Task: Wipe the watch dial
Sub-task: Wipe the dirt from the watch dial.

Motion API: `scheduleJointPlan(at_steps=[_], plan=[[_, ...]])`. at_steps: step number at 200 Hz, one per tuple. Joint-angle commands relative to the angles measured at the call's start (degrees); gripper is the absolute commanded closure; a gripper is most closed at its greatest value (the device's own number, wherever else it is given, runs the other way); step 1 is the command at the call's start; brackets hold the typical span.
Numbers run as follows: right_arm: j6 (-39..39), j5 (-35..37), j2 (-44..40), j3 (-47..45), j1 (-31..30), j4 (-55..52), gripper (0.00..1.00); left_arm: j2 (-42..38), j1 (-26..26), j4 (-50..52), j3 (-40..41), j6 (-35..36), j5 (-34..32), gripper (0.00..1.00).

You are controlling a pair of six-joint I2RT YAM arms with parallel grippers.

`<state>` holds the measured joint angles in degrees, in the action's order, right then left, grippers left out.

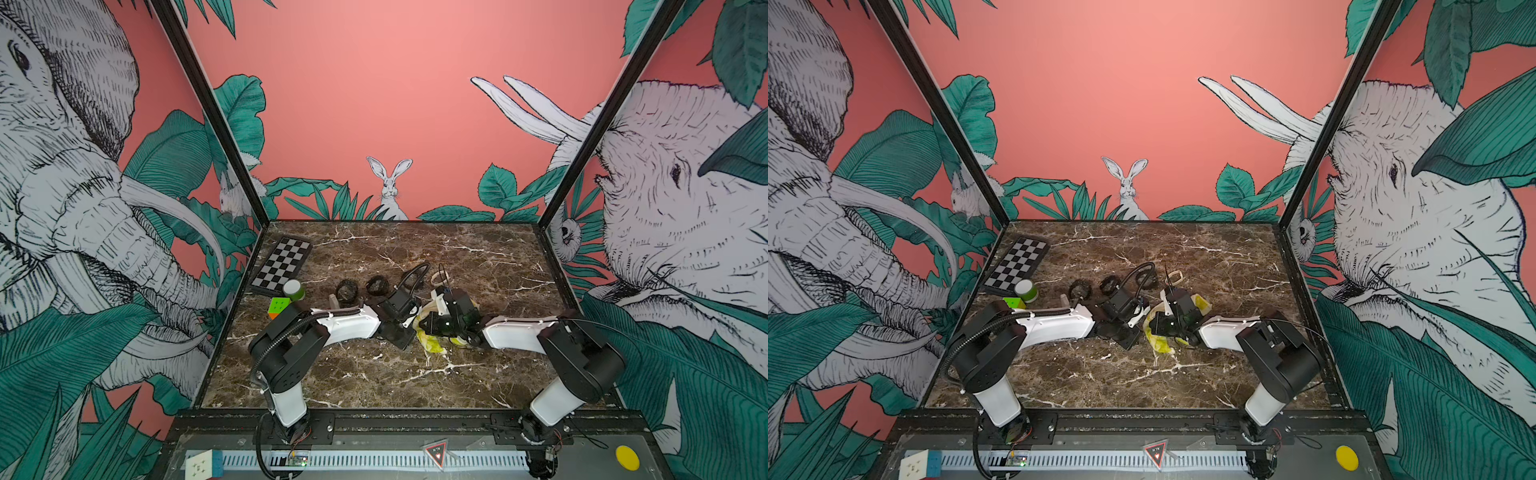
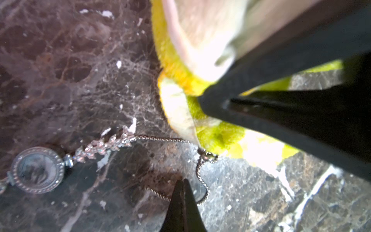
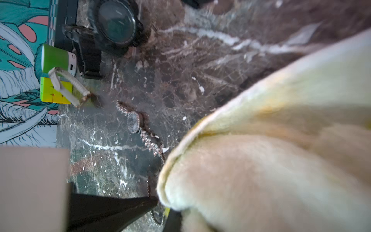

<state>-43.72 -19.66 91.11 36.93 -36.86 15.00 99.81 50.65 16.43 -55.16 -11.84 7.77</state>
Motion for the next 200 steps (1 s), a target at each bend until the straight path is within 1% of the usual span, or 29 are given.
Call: scheduleJointPlan(at_steps=[1,48,67,106,120,137,142,161,174,182,200], plan=[[2.51,3.08,-4.30,-0.33,0.03,-4.37,1.00,-1.84,0.24,2.73,3.00,-1.38,1.23,1.00],[4.67,4.01,-9.02,-0.39,0.74,-9.57,1.00,-4.47,0.32,1.09,5.62,-3.33,1.74,1.00],[4.88,2.40,-9.55,0.39,0.70,-9.73,1.00,-5.84,0.33,0.83,6.41,-3.71,0.98,1.00],[4.79,-0.28,-7.70,2.76,0.56,-8.61,1.00,-10.32,0.24,1.16,7.22,-3.90,-3.81,1.00],[4.79,-1.45,-6.64,4.07,0.10,-8.16,1.00,-11.57,-0.18,2.73,6.81,-3.23,-5.62,0.97],[4.96,-1.77,-5.50,5.79,-0.78,-8.24,1.00,-13.22,-1.50,3.69,6.88,-2.69,-6.13,0.93],[5.01,-1.87,-5.15,6.14,-0.96,-8.24,1.00,-13.78,-2.04,3.70,7.10,-2.52,-6.17,0.91],[5.01,-2.21,-3.73,7.82,-1.67,-8.24,1.00,-15.61,-4.00,4.09,7.44,-1.59,-5.86,0.90],[4.97,-2.49,-2.76,8.90,-2.22,-8.33,1.00,-16.43,-5.41,4.45,7.19,-0.65,-6.16,0.87],[4.97,-2.44,-2.23,9.46,-2.56,-8.37,1.00,-16.66,-6.34,4.58,6.86,0.14,-6.50,0.84],[4.75,-2.44,-1.26,10.39,-3.03,-8.33,1.00,-16.18,-9.17,4.80,5.71,1.90,-6.72,0.84]])
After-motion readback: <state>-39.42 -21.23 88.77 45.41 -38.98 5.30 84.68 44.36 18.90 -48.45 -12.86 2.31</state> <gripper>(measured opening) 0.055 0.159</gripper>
